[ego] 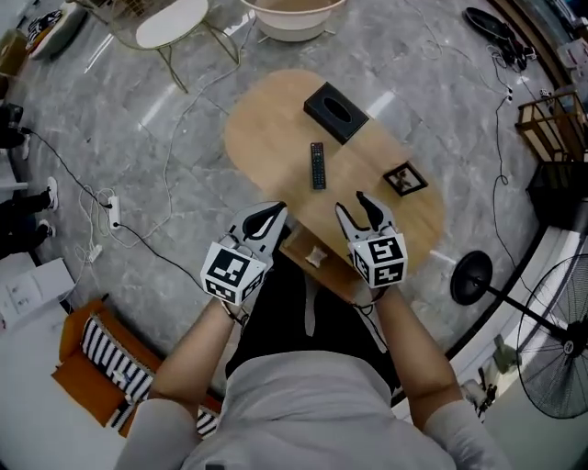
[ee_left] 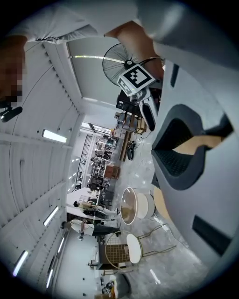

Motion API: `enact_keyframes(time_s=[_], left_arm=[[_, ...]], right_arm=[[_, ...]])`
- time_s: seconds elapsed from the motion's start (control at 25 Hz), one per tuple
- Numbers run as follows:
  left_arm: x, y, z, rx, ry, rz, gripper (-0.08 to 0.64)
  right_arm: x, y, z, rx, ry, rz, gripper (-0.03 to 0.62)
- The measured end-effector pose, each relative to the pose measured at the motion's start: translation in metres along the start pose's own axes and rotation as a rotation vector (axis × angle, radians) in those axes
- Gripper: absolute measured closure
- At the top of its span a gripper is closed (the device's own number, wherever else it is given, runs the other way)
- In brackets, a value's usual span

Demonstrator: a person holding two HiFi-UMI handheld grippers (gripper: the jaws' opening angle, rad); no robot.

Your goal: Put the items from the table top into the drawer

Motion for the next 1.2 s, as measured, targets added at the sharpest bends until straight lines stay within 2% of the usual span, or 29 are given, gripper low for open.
enact_keyframes(time_s=[0.12,0.52,0.8,1.2], left_arm=[[-0.015,0.018,0.025,0.012,0.016,0.017,0.551],[-0.068,0.082,0.110,0.124,0.080,0.032,0.551],[-0.096,0.115,0.150,0.159,0.137,0.047,0.551],[-0.130,0.143,0.187,0.184,0.187,0.092,0.551]], right_arm=[[-0.034,0.006,0.026,-0.018,0.058,0.006,0.365],[-0.152,0.004,0.116,-0.114,0.243,0.031,0.337],[-0.217,-0.004,0.166,-0.170,0.335,0.061,0.324],[-0.296,-0.023,0.208,-0.224,0.416,0.117,0.318]])
Point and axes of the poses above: the fingertips, and each gripper's own axes: x backward along the fingers, y to its left, z out of its underside, the point moved 6 cm from there along x, backward along the fingers, and after that the axes turned 11 degrees about z, right-handed, at the moved point
